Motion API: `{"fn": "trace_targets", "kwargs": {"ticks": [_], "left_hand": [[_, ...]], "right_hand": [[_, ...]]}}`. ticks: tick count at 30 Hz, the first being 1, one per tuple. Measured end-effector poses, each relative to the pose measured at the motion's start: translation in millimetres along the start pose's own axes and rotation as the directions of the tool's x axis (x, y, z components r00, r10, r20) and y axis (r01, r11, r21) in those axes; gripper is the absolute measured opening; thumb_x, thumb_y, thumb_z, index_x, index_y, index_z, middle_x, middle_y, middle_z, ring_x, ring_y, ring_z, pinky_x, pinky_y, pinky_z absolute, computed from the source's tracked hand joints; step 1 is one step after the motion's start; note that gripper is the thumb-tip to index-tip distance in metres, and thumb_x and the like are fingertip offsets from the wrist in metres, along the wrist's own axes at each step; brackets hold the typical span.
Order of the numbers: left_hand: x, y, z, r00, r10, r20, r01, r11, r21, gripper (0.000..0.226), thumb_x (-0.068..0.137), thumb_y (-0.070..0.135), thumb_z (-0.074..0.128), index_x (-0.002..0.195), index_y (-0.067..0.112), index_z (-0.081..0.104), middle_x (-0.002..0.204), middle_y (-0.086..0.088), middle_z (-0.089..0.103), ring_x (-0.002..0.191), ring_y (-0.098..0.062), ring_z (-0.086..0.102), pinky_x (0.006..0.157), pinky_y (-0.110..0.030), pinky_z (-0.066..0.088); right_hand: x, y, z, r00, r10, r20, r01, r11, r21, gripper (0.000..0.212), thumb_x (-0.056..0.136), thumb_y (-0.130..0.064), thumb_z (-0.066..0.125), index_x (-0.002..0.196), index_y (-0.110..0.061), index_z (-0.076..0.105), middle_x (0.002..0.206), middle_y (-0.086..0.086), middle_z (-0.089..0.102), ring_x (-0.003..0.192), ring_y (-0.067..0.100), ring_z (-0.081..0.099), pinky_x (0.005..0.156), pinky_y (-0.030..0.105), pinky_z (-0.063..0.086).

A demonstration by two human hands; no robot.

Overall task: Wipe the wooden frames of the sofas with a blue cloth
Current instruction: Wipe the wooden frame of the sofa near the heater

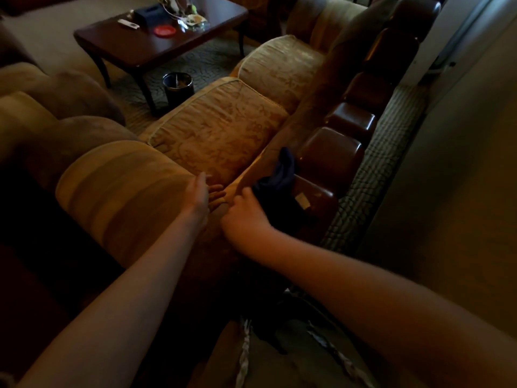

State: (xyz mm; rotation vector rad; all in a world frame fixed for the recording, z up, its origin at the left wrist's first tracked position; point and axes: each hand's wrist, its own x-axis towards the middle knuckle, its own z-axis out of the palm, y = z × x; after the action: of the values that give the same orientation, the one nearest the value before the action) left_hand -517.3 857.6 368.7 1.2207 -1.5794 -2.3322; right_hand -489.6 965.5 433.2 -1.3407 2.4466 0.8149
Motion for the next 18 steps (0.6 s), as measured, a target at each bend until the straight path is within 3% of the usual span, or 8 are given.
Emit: {"fn": "trace_targets", "kwargs": {"ticks": [3, 6, 9, 12, 14, 18], "left_hand": [[-2, 5, -5, 1.000, 0.001, -0.012, -0.001, 1.000, -0.030, 0.017, 0.099, 0.027, 0.036, 0.096, 0.018, 0.050, 0.078, -0.006, 0.056, 0.065, -0.016, 0.057, 0.055, -0.028, 0.043], [-6, 5, -19, 0.999, 0.023, -0.034, -0.024, 0.999, -0.042, 0.018, 0.099, 0.029, 0.036, 0.100, 0.017, 0.050, 0.079, -0.006, 0.057, 0.067, -0.016, 0.057, 0.053, -0.027, 0.042], [-8, 2, -27, 0.998, 0.042, -0.054, -0.044, 0.998, -0.035, 0.019, 0.098, 0.029, 0.037, 0.093, 0.019, 0.051, 0.080, -0.006, 0.057, 0.067, -0.016, 0.057, 0.053, -0.027, 0.042], [-11, 0, -26, 0.999, 0.032, -0.035, -0.033, 0.999, -0.026, 0.019, 0.098, 0.029, 0.037, 0.089, 0.020, 0.052, 0.082, -0.007, 0.057, 0.070, -0.017, 0.058, 0.065, -0.032, 0.047], [-14, 2, -24, 0.999, 0.049, -0.010, -0.050, 0.999, -0.021, 0.018, 0.098, 0.028, 0.037, 0.092, 0.019, 0.053, 0.082, -0.006, 0.058, 0.071, -0.017, 0.059, 0.064, -0.032, 0.048], [-20, 15, -29, 0.995, 0.101, 0.000, -0.101, 0.995, 0.012, 0.019, 0.098, 0.028, 0.036, 0.095, 0.019, 0.052, 0.081, -0.003, 0.058, 0.069, -0.014, 0.057, 0.057, -0.025, 0.041]], "right_hand": [[11, 47, -9, 0.981, 0.194, -0.023, -0.193, 0.980, 0.047, 0.039, 0.096, -0.042, 0.041, 0.125, -0.020, 0.055, 0.130, 0.005, 0.055, 0.123, 0.028, 0.043, 0.106, 0.046, 0.021], [14, 93, -17, 0.923, 0.384, 0.027, -0.385, 0.917, 0.106, 0.045, 0.092, -0.051, 0.045, 0.124, -0.022, 0.055, 0.130, 0.005, 0.054, 0.121, 0.027, 0.044, 0.103, 0.046, 0.023], [13, 75, -12, 0.939, 0.342, 0.021, -0.342, 0.939, 0.026, 0.040, 0.094, -0.044, 0.043, 0.125, -0.021, 0.056, 0.131, 0.005, 0.054, 0.124, 0.028, 0.040, 0.107, 0.048, 0.020], [10, 5, -2, 0.986, 0.153, 0.062, -0.148, 0.986, -0.077, 0.044, 0.096, -0.039, 0.040, 0.134, -0.019, 0.049, 0.141, 0.006, 0.046, 0.135, 0.031, 0.031, 0.113, 0.049, 0.011], [7, -25, 7, 0.995, 0.050, 0.087, -0.037, 0.989, -0.144, 0.046, 0.098, -0.039, 0.038, 0.138, -0.018, 0.044, 0.145, 0.006, 0.042, 0.138, 0.032, 0.026, 0.114, 0.047, 0.009], [12, 8, 6, 0.992, 0.122, 0.012, -0.121, 0.990, -0.076, 0.042, 0.097, -0.042, 0.039, 0.129, -0.019, 0.053, 0.136, 0.006, 0.051, 0.131, 0.031, 0.037, 0.111, 0.048, 0.015]]}}
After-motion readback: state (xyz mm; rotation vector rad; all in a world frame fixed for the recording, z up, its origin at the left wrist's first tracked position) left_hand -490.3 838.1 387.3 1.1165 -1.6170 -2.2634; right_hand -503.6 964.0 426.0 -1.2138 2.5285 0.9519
